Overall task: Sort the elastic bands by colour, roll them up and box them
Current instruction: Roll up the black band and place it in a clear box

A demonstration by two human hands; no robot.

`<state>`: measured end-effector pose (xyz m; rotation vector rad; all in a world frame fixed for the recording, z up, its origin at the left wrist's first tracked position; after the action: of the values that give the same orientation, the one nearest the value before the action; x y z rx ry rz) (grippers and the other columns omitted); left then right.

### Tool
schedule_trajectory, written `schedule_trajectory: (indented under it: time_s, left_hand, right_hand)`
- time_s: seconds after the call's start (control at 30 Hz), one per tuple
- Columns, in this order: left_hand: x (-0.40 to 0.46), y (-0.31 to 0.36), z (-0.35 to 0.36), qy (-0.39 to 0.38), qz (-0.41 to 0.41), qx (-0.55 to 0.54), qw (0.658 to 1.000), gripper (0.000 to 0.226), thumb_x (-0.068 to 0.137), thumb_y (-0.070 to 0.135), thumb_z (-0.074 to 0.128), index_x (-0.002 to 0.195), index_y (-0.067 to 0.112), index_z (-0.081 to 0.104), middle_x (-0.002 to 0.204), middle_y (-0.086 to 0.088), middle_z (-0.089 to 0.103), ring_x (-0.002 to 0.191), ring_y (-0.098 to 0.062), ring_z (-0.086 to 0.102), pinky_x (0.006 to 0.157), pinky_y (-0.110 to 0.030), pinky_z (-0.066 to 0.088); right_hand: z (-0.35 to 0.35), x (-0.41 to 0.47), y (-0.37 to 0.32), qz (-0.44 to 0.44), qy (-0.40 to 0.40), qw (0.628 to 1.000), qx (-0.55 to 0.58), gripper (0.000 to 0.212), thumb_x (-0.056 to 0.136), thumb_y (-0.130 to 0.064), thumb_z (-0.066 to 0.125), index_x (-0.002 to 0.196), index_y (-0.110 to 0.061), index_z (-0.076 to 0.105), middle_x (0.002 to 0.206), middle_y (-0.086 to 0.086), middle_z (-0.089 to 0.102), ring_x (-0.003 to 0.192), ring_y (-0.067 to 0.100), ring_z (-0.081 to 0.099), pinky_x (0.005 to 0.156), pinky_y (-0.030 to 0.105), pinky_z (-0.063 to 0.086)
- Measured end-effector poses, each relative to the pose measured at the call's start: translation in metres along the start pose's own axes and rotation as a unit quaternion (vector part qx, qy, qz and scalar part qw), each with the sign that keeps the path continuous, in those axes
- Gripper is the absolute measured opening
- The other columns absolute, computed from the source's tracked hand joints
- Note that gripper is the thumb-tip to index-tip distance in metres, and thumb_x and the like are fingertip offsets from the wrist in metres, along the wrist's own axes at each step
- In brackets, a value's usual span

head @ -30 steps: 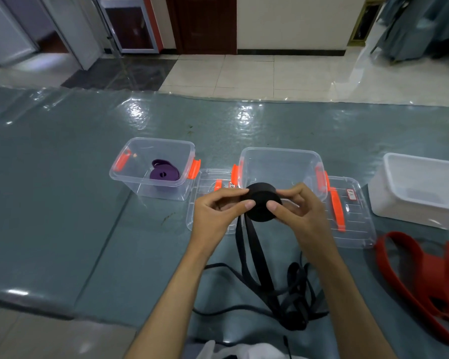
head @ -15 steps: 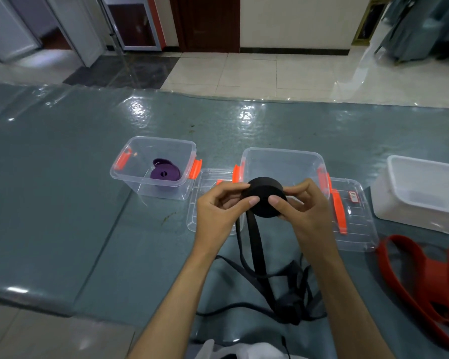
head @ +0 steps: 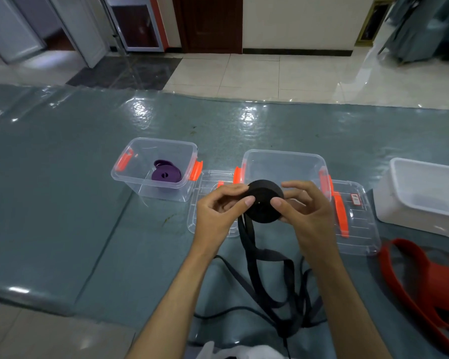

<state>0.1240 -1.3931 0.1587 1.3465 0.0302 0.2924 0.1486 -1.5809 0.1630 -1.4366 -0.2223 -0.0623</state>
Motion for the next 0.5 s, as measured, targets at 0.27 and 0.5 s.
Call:
schedule_trajectory:
  time_s: [0.27,0.5]
  left_hand:
    - [0.0046,0.0068,-0.0009,0.003,-0.007,0.009,1.0,0.027,0.078,0.009,0.09,0.101,0.02,0.081,0.105,-0.006,0.081,0.099,-0.022,0.078,0.087,-0.025,0.06]
    - [0.0043,0.0065,-0.0024,-0.091,-0.032,0.023,0.995,0.046,0.085,-0.002,0.081,0.126,0.018,0.074,0.126,0.001,0.076,0.12,-0.018,0.072,0.098,-0.023,0.056]
  right_hand:
    - [-0.005,0.0044,0.0018,0.024,-0.024,0.999,-0.021,0.023,0.084,-0.019,0.084,0.096,-0.013,0.065,0.105,0.016,0.077,0.098,0.031,0.079,0.084,0.051,0.065]
    - [-0.0048,0.0025,-0.003,0.002,-0.004,1.0,-0.006,0.032,0.09,-0.019,0.08,0.12,-0.021,0.07,0.106,0.011,0.073,0.102,0.027,0.077,0.079,0.047,0.067]
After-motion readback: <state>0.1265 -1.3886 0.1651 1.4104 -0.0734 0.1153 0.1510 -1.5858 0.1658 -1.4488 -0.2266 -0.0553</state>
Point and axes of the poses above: each hand's wrist, its own x-axis towards the middle knuckle, its own z-axis out of the palm, y = z × x, the point moved 1 cm from there along x, towards the middle knuckle
